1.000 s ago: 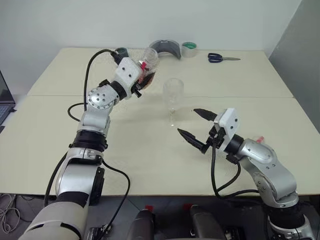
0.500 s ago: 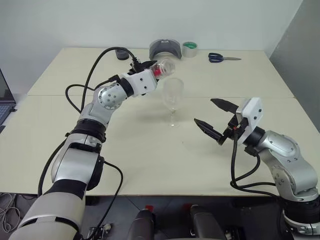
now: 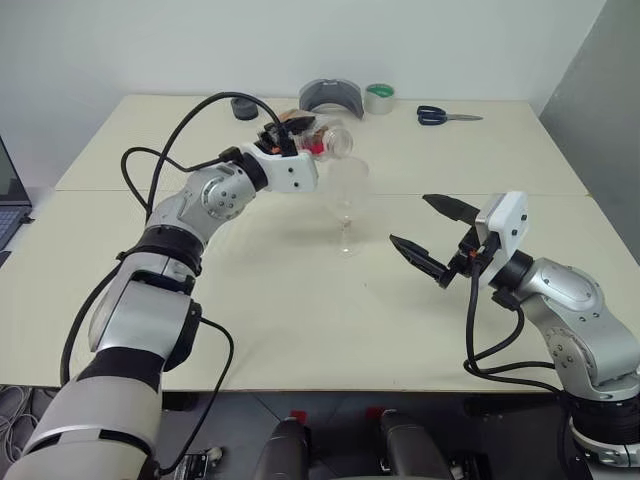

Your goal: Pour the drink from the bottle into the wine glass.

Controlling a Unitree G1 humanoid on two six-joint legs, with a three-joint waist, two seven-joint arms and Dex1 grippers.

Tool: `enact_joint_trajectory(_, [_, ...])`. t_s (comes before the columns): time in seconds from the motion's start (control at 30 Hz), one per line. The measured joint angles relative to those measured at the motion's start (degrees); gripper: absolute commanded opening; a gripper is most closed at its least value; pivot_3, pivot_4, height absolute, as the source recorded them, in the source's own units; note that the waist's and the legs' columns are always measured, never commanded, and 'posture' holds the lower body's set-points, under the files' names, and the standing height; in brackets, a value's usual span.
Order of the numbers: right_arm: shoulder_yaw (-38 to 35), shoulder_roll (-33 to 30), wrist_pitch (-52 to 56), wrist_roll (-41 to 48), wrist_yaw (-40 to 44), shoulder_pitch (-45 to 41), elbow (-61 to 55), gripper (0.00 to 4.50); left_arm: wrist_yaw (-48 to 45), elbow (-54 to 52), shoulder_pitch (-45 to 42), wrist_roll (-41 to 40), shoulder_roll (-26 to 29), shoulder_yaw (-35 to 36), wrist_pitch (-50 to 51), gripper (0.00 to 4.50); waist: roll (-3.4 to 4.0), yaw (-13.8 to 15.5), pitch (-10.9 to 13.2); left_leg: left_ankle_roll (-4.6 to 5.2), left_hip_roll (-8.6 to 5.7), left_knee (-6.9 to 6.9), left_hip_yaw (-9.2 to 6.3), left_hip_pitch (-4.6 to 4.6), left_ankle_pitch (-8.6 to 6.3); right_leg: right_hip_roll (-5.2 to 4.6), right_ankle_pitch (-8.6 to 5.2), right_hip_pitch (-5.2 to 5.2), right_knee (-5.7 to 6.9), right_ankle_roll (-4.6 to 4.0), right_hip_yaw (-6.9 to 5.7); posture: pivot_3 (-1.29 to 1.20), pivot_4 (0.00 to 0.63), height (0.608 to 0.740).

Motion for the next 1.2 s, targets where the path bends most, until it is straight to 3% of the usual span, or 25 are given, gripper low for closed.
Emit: enact_joint_trajectory(1.2, [2.7,0.0,2.7,2.3,0.0,-1.6,-0.8,4.50,15.5,2.9,-5.1,10.5,3.0,-7.0,-1.0,1.71,0.00,0.0,0.0,-0.01,-0.01,0.01,0.02,0.00,0.00,-0.01,0.00,0.00,0.02,0.00,0.00,0.00,0.150,0.740])
